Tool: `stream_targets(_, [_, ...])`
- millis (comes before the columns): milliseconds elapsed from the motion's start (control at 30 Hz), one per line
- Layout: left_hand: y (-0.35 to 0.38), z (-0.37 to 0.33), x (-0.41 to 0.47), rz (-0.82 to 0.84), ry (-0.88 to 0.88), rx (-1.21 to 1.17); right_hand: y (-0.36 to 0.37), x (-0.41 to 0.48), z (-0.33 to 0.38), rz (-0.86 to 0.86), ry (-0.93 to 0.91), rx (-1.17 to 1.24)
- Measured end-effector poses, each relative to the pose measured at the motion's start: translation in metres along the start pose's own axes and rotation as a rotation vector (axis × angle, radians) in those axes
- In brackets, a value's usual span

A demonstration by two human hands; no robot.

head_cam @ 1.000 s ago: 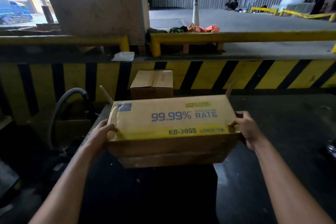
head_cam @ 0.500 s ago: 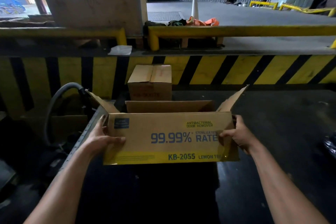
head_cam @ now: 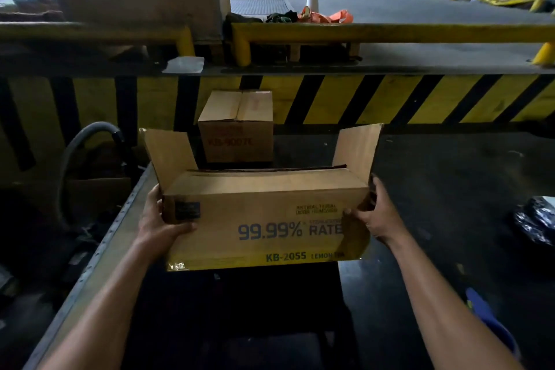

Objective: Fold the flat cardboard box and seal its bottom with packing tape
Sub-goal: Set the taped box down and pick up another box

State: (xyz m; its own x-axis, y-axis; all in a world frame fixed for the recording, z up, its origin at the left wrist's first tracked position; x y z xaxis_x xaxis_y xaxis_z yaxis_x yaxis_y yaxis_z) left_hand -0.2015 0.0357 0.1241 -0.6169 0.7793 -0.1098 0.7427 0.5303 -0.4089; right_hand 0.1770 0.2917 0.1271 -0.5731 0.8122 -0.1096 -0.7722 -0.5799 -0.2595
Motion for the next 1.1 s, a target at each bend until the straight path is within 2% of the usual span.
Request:
stream_targets(100, [0.005, 0.009, -0.007, -0.064, -0.039, 0.096, 0.004, -0.007, -0.01, -0.02, 0.023, -0.085])
stream_targets(200, [0.007, 0.009, -0.008, -0.069, 0.015, 0.161, 0.003, -0.01, -0.015, 0.004, 0.013, -0.127])
stream_targets(400, [0.017, 0.014, -0.01, -0.111, 0.066, 0.163, 0.006, -0.004, -0.031, -0.03, 0.014, -0.197])
stream_targets(600, [0.038, 0.05, -0.019, -0.14, -0.097, 0.127, 0.024, -0.007, -0.093, -0.03, 0.138, -0.298])
stream_targets(767, [0.052, 0.062, -0.02, -0.182, -0.031, 0.111, 0.025, -0.001, -0.111, -0.084, 0.153, -0.31])
stream_targets(867, [0.059, 0.065, -0.02, -0.247, -0.001, 0.072, 0.028, -0.003, -0.111, -0.149, 0.116, -0.263])
stream_targets(1000, [0.074, 0.061, -0.03, -0.339, 0.086, -0.015, 0.039, -0.018, -0.093, -0.355, 0.003, -0.156])
stream_targets(1100, [0.077, 0.059, -0.034, -0.364, 0.109, -0.013, 0.043, -0.018, -0.084, -0.392, -0.051, -0.119])
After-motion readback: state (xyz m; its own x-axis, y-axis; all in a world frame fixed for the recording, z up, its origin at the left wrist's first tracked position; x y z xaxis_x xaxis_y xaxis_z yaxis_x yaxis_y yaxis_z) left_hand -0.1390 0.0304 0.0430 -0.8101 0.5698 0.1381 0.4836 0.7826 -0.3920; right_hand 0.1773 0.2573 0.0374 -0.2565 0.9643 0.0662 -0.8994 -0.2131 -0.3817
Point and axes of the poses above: each hand's wrist, its own x-axis towards the middle knuckle, its own y-axis out of the palm, z = x × y, the point moved 2 cm from there along x, towards the middle knuckle, and after that the axes turned 10 degrees about z, right-handed, at the moved point
